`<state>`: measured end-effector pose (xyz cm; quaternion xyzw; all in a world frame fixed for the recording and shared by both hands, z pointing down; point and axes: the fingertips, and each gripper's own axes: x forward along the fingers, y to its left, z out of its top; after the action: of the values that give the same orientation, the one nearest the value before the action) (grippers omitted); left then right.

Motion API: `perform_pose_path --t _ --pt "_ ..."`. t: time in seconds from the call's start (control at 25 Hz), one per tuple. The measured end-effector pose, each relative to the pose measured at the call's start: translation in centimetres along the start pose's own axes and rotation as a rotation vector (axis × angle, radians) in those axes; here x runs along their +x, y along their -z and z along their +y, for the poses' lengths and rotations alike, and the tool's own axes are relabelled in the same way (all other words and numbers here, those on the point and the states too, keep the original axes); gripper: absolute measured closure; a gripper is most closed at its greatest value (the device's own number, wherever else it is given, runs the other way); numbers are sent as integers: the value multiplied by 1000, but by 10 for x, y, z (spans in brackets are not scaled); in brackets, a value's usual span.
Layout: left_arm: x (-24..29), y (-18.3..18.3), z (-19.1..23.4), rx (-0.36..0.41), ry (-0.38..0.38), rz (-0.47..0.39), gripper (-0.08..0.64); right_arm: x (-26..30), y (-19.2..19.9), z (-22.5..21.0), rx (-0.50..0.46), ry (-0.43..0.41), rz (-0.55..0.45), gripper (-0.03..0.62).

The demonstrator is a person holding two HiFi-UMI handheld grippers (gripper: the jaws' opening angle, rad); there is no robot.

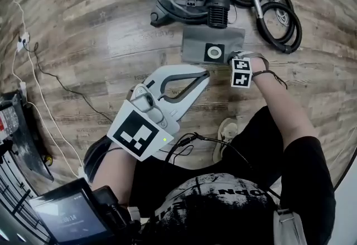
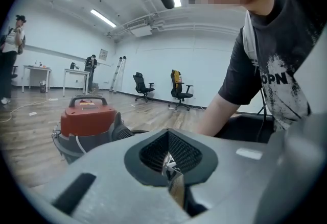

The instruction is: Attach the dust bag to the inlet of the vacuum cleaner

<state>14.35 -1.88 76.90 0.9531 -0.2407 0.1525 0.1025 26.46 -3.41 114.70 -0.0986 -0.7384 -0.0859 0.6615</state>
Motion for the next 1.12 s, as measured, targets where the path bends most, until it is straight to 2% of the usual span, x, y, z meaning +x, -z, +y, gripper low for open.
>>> perform_pose_path --t 0.08,0.24,0.52,0.68,0.84,1.0,1.12 --pt "3 -1 -4 20 4 20 560 -27 -8 -13 2 -12 -45 584" --pt "9 -2 -5 57 -11 45 558 -74 -25 -40 19 43 -143 584" --pt "15 20 10 55 -94 132 523 -137 -42 -62 24 126 -259 584" --pt "26 48 16 63 -130 238 461 -180 -46 -68 35 164 -331 586" --pt "28 74 30 156 -168 393 392 -222 -59 -64 -6 171 -376 584" --pt "32 98 29 243 -143 524 354 -253 -72 -53 -56 179 -415 586" --pt "39 107 29 292 -119 576 351 -269 -80 -46 -79 186 -439 586"
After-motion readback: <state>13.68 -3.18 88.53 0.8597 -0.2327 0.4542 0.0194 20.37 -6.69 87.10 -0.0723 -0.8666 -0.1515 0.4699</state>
